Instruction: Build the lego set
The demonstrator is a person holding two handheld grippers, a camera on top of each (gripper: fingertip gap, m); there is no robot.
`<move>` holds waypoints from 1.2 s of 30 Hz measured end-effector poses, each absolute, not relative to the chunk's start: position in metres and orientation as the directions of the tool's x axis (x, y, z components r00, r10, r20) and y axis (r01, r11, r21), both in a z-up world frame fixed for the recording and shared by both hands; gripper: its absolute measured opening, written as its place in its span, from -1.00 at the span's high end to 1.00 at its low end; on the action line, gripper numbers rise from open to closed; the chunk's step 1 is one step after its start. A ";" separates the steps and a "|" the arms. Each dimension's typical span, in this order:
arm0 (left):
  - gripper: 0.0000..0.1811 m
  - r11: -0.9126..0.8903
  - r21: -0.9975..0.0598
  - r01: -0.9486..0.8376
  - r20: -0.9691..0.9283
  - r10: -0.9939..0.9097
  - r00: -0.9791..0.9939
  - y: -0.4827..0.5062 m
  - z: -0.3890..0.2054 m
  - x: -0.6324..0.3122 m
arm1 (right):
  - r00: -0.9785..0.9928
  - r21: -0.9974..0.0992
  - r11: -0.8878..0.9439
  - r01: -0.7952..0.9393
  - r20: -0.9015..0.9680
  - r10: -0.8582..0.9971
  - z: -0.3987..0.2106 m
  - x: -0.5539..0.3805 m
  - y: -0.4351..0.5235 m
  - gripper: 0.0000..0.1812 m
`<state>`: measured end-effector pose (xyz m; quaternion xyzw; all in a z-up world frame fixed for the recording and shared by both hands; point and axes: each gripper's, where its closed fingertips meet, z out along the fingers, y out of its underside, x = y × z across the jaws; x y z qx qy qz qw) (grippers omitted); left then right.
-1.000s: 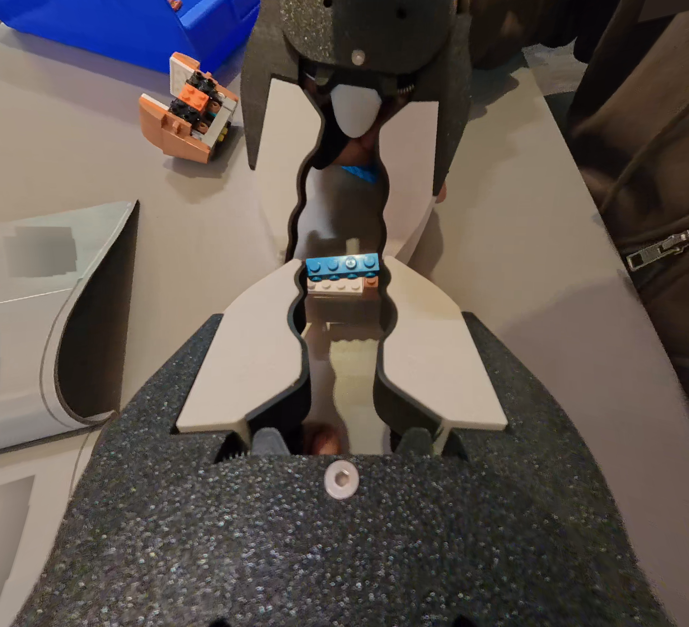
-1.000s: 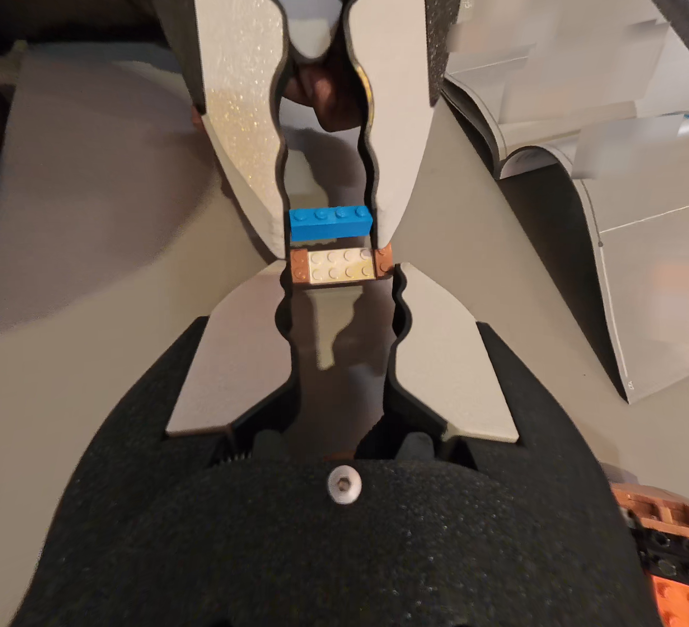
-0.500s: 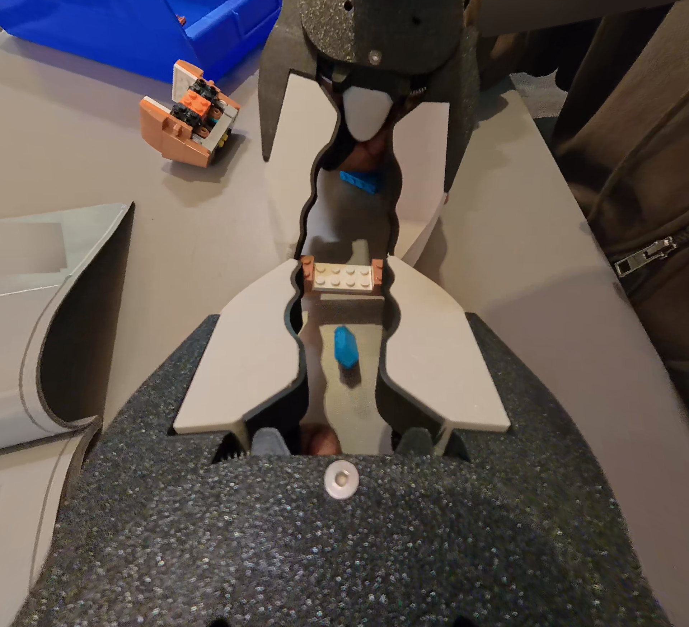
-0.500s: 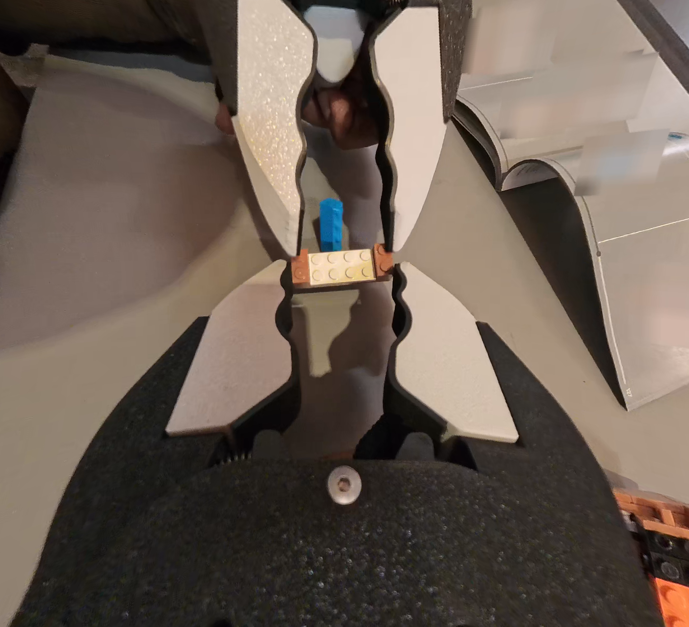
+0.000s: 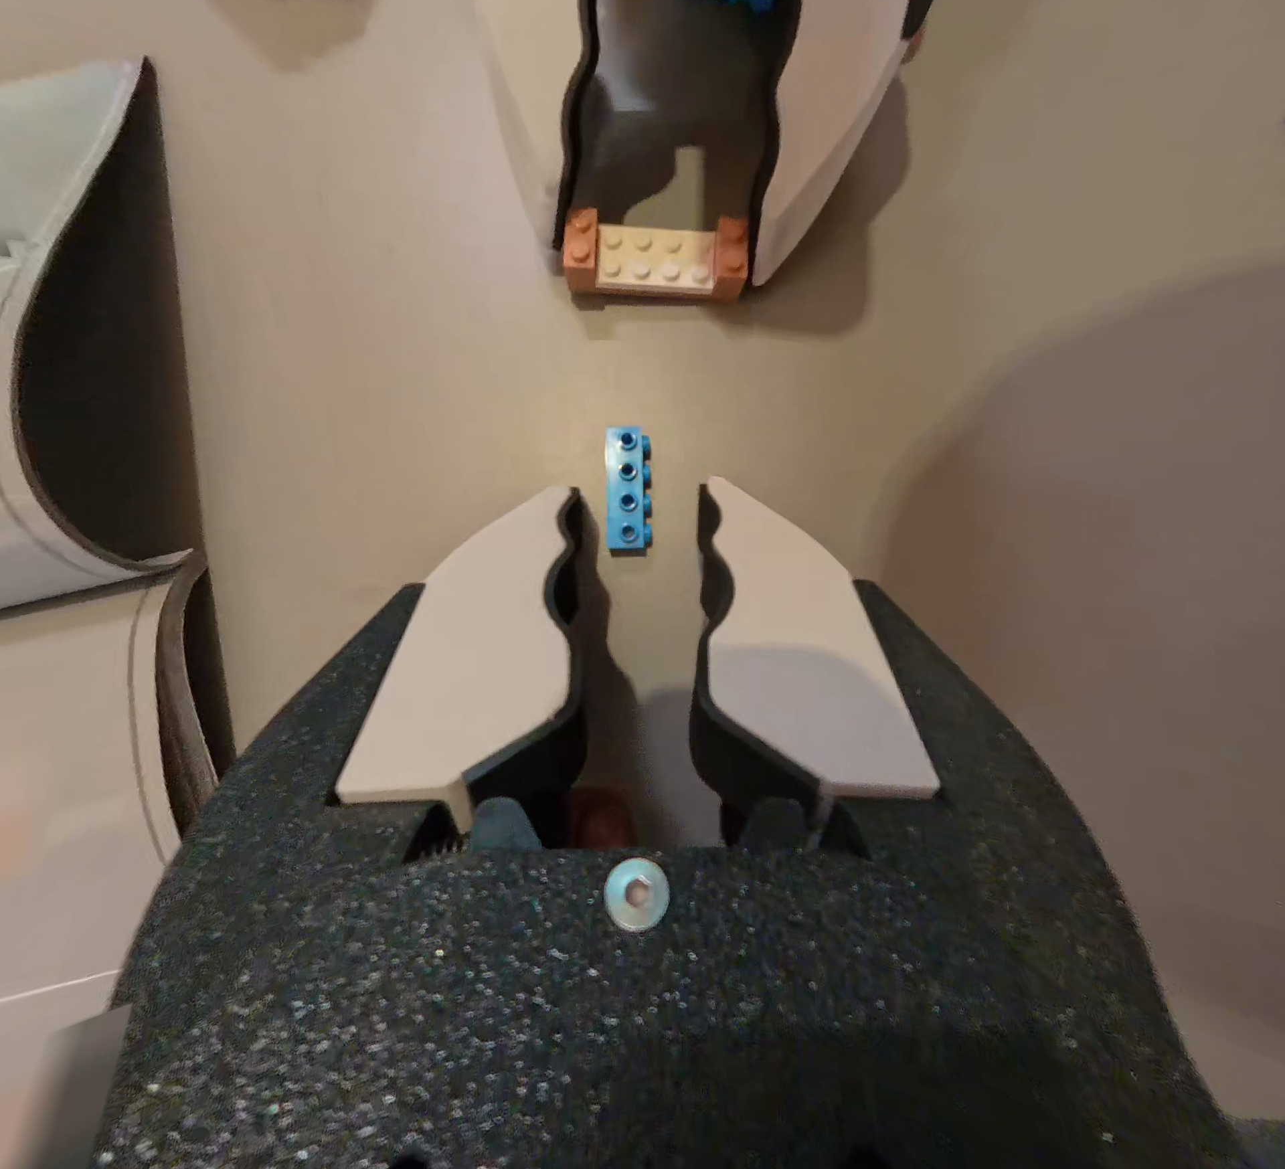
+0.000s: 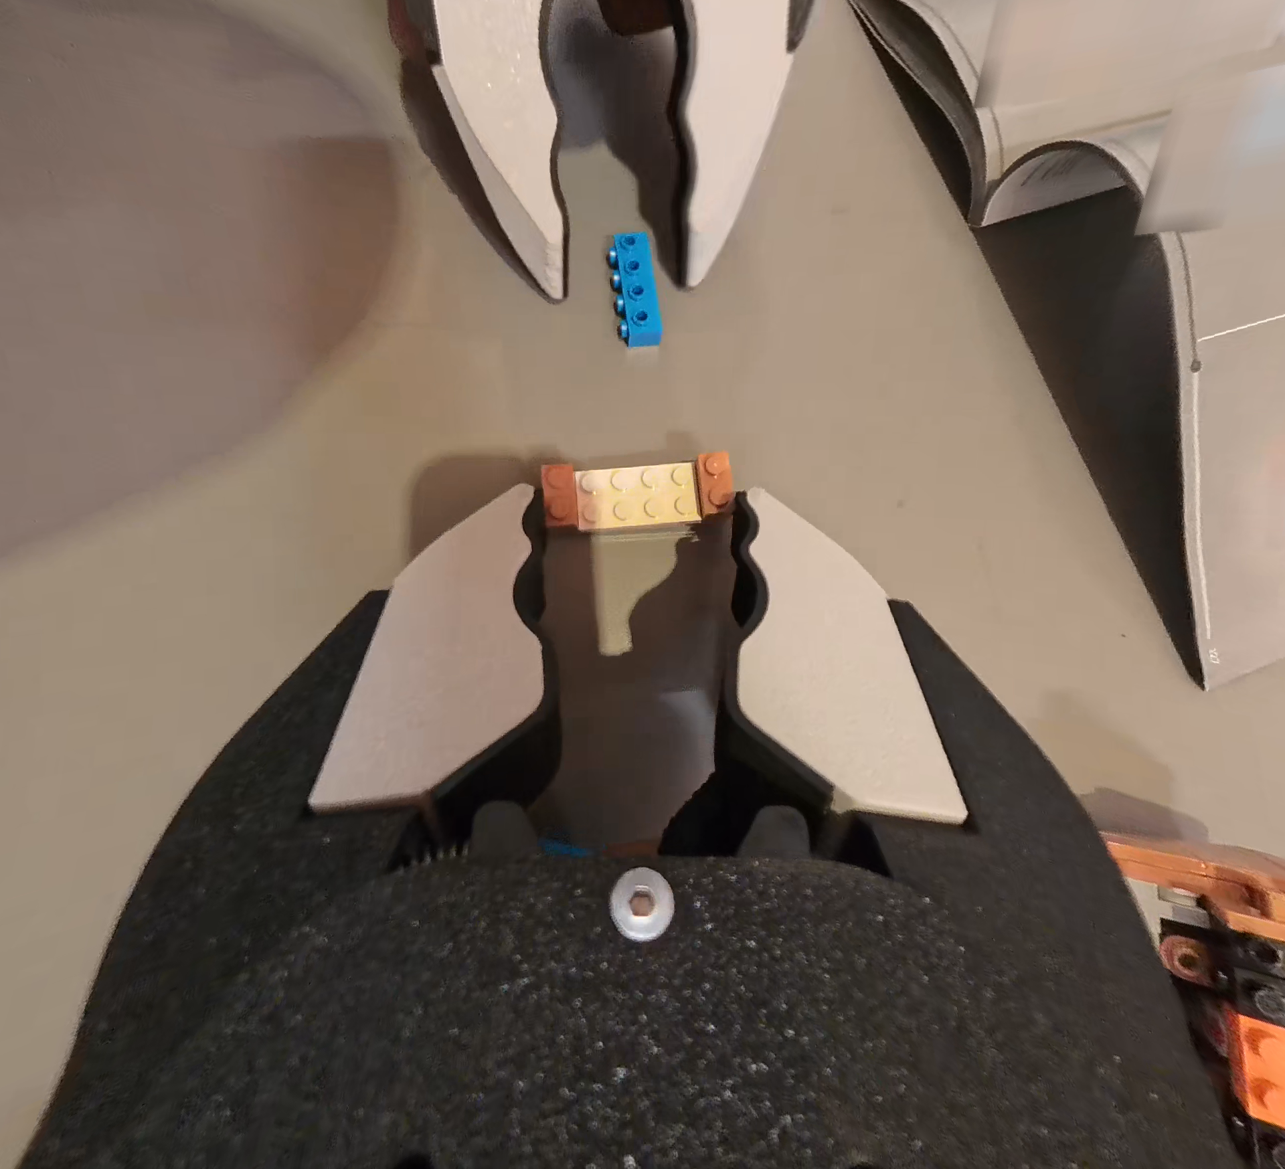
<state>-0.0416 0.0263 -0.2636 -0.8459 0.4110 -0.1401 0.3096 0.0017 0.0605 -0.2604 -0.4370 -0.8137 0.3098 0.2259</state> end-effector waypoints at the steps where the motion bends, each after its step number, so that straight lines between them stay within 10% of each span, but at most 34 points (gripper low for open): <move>1: 0.73 -0.468 -0.635 -0.614 -0.021 -0.785 0.619 0.026 -0.264 -0.041 | -0.515 -0.700 0.427 0.572 0.100 0.852 -0.261 0.002 0.061 0.42; 20: 0.87 -0.596 -0.768 0.237 0.587 -0.506 0.631 0.075 -0.198 -0.026 | -0.385 -0.799 0.469 0.377 0.325 0.864 -0.222 -0.015 0.084 0.43; 36: 0.87 -0.612 -0.755 0.234 0.590 -0.480 0.649 0.079 -0.207 -0.018 | -0.434 -0.683 0.454 0.572 0.218 0.874 -0.257 0.003 0.099 0.42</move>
